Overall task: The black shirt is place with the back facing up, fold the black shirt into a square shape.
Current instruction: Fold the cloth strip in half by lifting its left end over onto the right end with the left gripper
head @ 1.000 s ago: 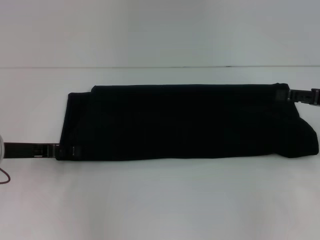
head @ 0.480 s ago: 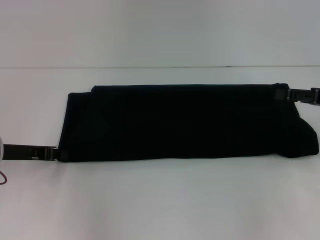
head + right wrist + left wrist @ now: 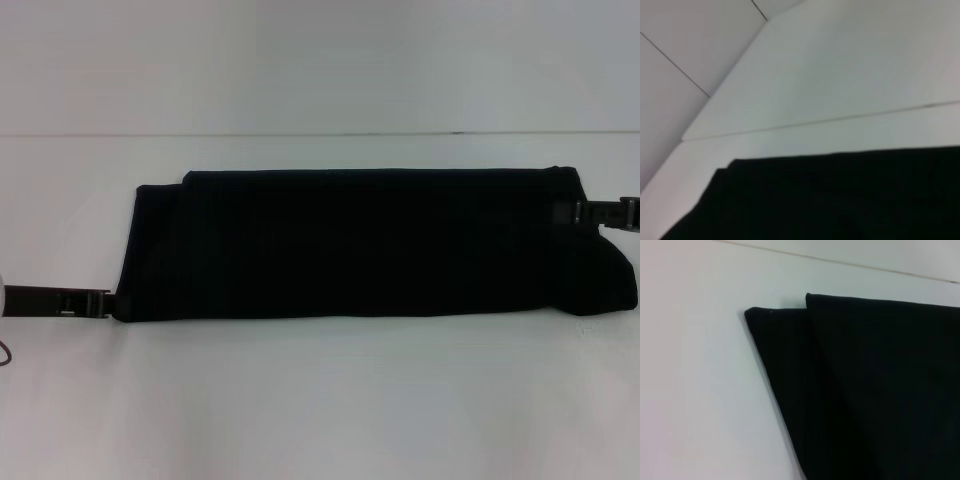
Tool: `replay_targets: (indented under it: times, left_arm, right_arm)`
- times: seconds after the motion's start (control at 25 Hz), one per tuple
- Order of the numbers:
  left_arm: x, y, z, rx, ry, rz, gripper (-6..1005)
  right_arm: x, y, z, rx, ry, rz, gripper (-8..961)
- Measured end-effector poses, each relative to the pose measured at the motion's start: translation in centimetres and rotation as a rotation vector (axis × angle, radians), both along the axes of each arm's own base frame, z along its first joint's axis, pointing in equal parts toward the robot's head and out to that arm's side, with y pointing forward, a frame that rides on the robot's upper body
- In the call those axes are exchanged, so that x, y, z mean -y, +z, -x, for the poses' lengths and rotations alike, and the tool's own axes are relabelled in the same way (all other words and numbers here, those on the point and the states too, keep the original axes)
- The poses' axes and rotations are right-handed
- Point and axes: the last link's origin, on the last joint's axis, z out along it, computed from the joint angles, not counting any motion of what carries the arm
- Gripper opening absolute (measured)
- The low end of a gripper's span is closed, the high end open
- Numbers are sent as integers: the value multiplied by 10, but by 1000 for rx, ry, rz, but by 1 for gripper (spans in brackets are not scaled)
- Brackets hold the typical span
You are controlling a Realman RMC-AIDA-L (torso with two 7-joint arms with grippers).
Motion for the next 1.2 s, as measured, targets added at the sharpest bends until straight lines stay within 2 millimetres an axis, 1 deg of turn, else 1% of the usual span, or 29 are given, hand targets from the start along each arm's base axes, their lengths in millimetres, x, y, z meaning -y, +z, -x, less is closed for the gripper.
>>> replay_targets:
  times: [0.32, 0.48, 0.64, 0.76, 1.0, 1.2]
  left_arm:
    - [-2, 2, -3, -3, -12, -1, 8]
    - [-3, 2, -3, -5, -12, -6, 8]
    - [-3, 3, -3, -5, -12, -7, 8]
    - [-3, 3, -3, -5, -12, -10, 8]
    - [-4, 3, -3, -2, -11, -13, 7]
    - [-5, 3, -4, -2, -14, -17, 7]
  right_arm:
    - [-1, -2, 0, 9, -6, 1, 671]
    - [-2, 1, -3, 17, -19, -12, 669]
    - [-2, 6, -12, 38, -60, -34, 668]
    - [2, 8, -21, 62, -96, -31, 667]
    - [16, 9, -41, 70, -158, -31, 666]
    - [28, 10, -52, 60, -202, -25, 664]
